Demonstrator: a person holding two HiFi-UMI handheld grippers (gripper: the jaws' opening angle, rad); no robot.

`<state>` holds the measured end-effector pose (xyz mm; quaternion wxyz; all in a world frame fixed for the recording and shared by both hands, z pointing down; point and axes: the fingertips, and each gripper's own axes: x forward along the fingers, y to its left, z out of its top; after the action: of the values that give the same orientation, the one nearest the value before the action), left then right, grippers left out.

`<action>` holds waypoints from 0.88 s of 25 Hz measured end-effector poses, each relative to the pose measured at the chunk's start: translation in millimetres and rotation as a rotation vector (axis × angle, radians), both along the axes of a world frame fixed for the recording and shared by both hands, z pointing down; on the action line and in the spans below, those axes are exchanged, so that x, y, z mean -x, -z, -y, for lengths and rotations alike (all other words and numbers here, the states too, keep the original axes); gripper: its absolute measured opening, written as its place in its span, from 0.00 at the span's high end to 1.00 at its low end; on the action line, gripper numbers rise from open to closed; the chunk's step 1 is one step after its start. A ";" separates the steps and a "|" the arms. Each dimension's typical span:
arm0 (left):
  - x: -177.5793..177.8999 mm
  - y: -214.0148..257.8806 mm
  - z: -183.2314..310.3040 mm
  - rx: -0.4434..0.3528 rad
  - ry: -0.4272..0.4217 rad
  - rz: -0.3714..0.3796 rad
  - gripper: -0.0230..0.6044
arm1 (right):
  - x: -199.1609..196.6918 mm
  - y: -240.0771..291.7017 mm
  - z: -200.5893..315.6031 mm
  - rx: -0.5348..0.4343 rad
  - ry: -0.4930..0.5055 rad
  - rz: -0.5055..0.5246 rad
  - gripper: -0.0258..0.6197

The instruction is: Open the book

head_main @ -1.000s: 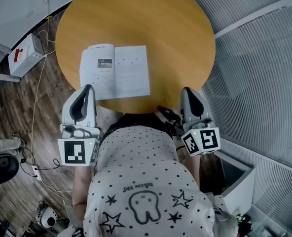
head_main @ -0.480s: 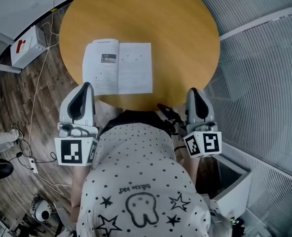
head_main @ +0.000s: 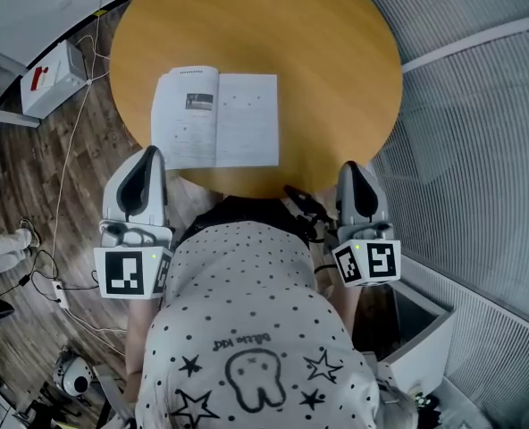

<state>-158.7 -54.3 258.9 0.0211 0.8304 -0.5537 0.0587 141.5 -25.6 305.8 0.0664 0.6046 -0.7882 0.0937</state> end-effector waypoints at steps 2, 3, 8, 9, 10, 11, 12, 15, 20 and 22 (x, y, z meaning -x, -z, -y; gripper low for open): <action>0.6 -0.4 -0.4 0.001 0.003 0.000 0.95 | -2.2 -1.2 0.4 0.001 -0.004 0.000 0.95; 1.2 -0.7 -0.8 0.001 0.006 0.000 0.95 | -3.4 -1.8 0.6 0.002 -0.006 0.000 0.96; 5.0 -1.6 -2.0 0.005 0.016 0.001 0.95 | -7.9 0.9 2.6 -0.004 -0.019 0.006 0.96; 5.4 -1.9 -2.0 0.008 0.018 0.000 0.95 | -8.6 1.9 3.1 -0.006 -0.021 0.007 0.96; 5.6 -2.0 -2.1 0.009 0.019 -0.001 0.95 | -9.1 2.7 3.6 -0.007 -0.022 0.008 0.96; 5.7 -2.0 -2.2 0.010 0.019 -0.001 0.95 | -9.2 3.3 3.9 -0.007 -0.022 0.007 0.96; 5.5 -1.9 -2.1 0.011 0.018 0.000 0.95 | -9.0 3.7 4.1 -0.008 -0.020 0.006 0.96; 4.3 -2.1 -2.0 0.009 0.016 0.006 0.95 | -9.3 2.4 3.7 -0.008 -0.014 0.005 0.96; 5.0 -1.8 -1.2 0.013 0.020 0.017 0.95 | -12.4 1.0 3.4 -0.007 -0.014 0.007 0.96; 4.9 -1.8 -1.0 0.015 0.019 0.022 0.95 | -13.8 1.1 3.5 -0.008 -0.012 -0.003 0.96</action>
<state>-163.6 -53.3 260.7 0.0218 0.8242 -0.5613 0.0717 155.2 -29.2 304.8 0.0645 0.6099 -0.7847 0.0902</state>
